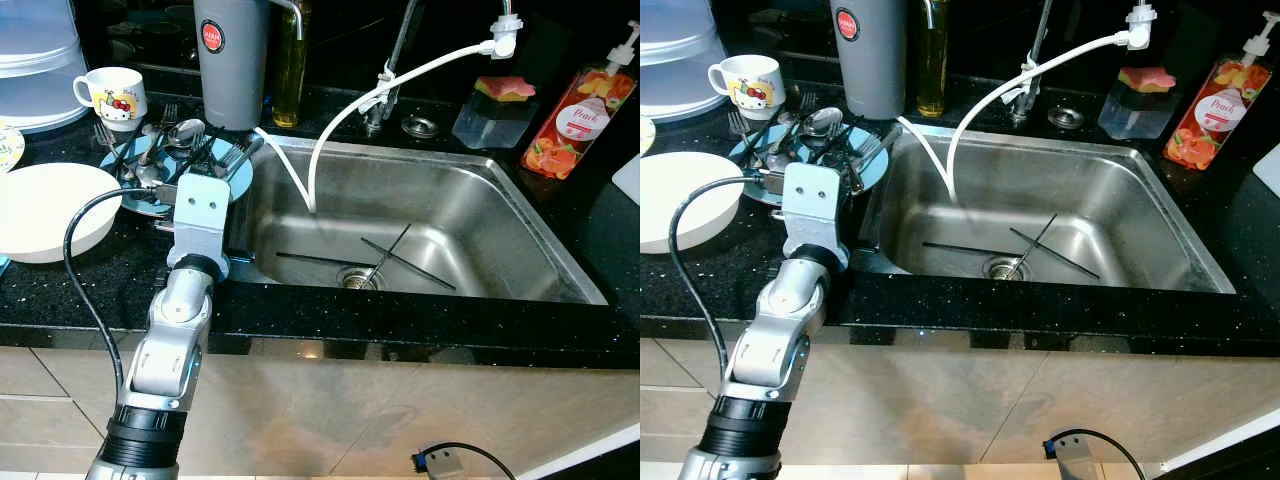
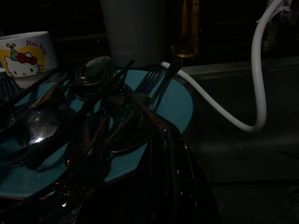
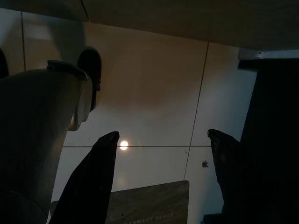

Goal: Kitchen organization

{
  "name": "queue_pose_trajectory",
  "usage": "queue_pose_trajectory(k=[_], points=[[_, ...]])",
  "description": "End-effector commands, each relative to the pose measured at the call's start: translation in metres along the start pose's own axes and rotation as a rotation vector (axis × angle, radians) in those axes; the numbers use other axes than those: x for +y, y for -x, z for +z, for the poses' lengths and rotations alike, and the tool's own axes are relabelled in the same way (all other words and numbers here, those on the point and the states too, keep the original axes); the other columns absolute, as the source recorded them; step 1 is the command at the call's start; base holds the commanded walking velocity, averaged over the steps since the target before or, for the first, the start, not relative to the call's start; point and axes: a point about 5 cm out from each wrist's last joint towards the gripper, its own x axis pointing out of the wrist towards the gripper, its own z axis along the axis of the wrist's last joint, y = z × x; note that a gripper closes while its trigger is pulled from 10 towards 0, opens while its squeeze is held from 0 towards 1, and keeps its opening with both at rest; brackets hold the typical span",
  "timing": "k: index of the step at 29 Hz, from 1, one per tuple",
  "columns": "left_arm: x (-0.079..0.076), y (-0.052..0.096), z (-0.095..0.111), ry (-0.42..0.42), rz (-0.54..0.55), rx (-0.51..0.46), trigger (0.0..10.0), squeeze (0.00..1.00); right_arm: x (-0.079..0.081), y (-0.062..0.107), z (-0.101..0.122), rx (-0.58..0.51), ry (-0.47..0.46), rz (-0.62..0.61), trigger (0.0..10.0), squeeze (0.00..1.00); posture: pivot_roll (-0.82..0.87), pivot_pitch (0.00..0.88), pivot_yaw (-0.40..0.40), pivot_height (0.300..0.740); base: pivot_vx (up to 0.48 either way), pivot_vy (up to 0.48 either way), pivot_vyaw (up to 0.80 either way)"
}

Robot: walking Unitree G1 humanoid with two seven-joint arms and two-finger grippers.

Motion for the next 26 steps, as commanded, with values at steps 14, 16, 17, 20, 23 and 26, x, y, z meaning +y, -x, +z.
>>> queue_pose_trajectory(k=[14,16,17,20,23,26], points=[[-0.003,-0.001,-0.001,0.000,-0.009,0.006,10.0,0.00,0.001,0.000,0.001,0.002,-0.015,-0.008,10.0,0.00,0.23,0.040,-0.100,0.740,0.000,0.000,0.00],[-0.003,-0.001,-0.001,0.000,-0.009,0.006,10.0,0.00,0.002,0.000,0.002,-0.001,-0.016,-0.007,10.0,0.00,0.23,0.040,-0.100,0.740,0.000,0.000,0.00],[-0.003,-0.001,-0.001,0.000,-0.009,0.006,10.0,0.00,0.002,-0.001,0.003,-0.003,-0.017,-0.007,10.0,0.00,0.22,0.042,-0.099,0.740,0.000,0.000,0.00],[-0.003,-0.001,-0.001,0.000,-0.010,0.005,10.0,0.00,0.003,-0.001,0.005,-0.007,-0.018,-0.006,10.0,0.00,0.22,0.042,-0.099,0.740,0.000,0.000,0.00],[-0.002,-0.002,-0.001,0.001,-0.009,0.004,10.0,0.00,0.003,-0.001,0.005,-0.008,-0.018,-0.006,10.0,0.00,0.22,0.041,-0.098,0.740,0.000,0.000,0.00],[-0.003,-0.002,0.000,0.001,-0.012,0.002,10.0,0.00,0.003,-0.001,0.007,-0.014,-0.022,-0.008,10.0,0.00,0.23,0.042,-0.096,0.740,0.000,0.000,0.00]])
